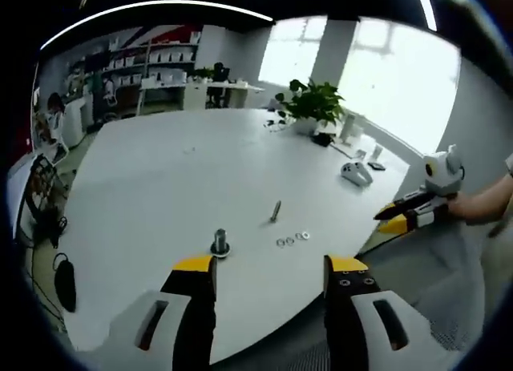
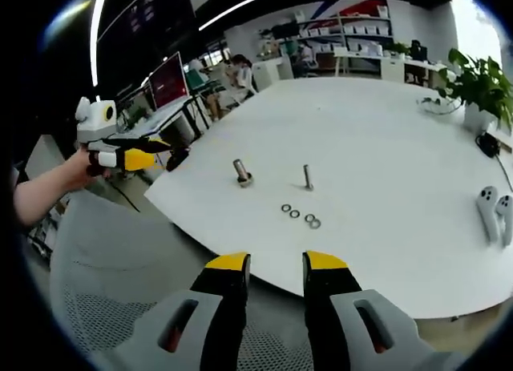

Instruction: Place the washer onto the threaded stud by aligning its center hole with the stud, sliding it down to the base, and recovering from edge contact or off-axis alignment until the washer reaches the visible bottom stop.

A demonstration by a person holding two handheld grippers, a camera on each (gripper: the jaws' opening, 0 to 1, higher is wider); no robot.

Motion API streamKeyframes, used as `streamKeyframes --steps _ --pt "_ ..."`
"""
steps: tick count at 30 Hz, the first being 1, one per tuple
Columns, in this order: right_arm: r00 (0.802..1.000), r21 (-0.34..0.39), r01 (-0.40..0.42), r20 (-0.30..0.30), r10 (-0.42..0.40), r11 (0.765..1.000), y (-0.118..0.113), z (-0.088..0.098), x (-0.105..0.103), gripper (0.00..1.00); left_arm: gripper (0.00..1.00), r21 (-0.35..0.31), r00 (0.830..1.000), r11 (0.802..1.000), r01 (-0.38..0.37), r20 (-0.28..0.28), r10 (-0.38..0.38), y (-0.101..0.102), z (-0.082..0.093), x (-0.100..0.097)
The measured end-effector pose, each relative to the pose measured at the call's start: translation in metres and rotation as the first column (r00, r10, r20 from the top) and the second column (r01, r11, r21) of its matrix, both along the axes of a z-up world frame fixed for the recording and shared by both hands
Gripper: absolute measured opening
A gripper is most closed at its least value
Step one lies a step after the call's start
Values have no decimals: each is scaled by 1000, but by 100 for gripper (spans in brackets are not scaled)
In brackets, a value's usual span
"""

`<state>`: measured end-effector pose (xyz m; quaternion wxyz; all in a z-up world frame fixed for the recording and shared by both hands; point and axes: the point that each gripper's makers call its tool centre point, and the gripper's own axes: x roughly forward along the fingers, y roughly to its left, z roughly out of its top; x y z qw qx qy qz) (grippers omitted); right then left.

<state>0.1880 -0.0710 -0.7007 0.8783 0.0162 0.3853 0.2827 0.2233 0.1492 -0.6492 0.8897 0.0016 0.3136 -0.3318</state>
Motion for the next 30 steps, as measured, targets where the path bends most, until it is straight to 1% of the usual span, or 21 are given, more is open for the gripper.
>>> streamKeyframes --steps 2,3,6,8,10,11,13,14,16,18,19,20,21,22,25,27,28,29,30 --pt "1000 -6 -12 1 12 1000 1 -1 -1 29 52 36 1000 999 3 6 -4 5 -2 -3" --pt "1000 -8 -14 -1 14 1000 1 -1 -2 29 52 36 1000 999 2 5 -2 6 -2 -3" --pt "1000 -8 -13 -3 13 1000 1 -1 -2 29 52 18 999 999 -38 1 38 17 -1 -5" --pt "1000 -9 -15 -4 15 1000 1 -2 -2 29 51 29 998 998 -54 12 53 23 -1 -6" --pt "1000 -11 -21 -6 21 1000 1 -2 -3 29 51 53 998 997 -56 22 55 28 -1 -10" --pt "1000 -8 -21 -7 21 1000 2 -2 -4 29 51 58 998 997 -56 27 55 28 0 -14" --pt "1000 -1 -18 -5 18 1000 2 -1 -3 29 51 34 998 997 -63 32 61 27 1 -20" --pt "1000 -2 -18 -7 18 1000 2 -1 -3 29 51 32 998 997 -64 30 63 27 -1 -22" --pt "1000 -7 -22 -10 22 1000 3 -2 -4 29 48 53 997 996 -69 39 67 28 -7 -26" --pt "1000 -11 -23 -12 23 1000 2 -3 -4 29 46 62 995 994 -91 49 88 30 -12 -28" --pt "1000 -11 -22 -11 21 1000 2 -3 -4 29 45 106 994 990 -90 78 82 33 -11 -26" --pt "1000 -8 -14 -9 14 1000 1 -2 -4 29 45 133 990 988 -76 125 60 32 -6 -23" --pt "1000 -3 -8 -7 8 1000 0 -2 -3 29 44 145 985 988 -56 169 31 27 1 -22" --pt "1000 1 -5 -5 5 1000 0 -1 -3 29 44 147 984 988 -51 177 25 26 2 -22" --pt "1000 10 4 -1 -4 1000 1 1 -1 28 44 132 990 991 -31 137 13 23 -4 -25" --pt "1000 2 -6 -2 6 1000 2 0 -2 28 44 105 993 994 -38 119 25 25 -5 -25" --pt "1000 0 -8 -3 8 1000 2 -1 -2 28 44 77 994 996 -43 105 35 25 -5 -25" --pt "1000 -2 -9 -2 9 1000 2 -1 -2 28 44 66 994 997 -44 104 37 26 -4 -25" --pt "1000 -3 -8 -3 8 1000 2 -1 -1 28 44 55 993 997 -45 113 39 26 -1 -24"
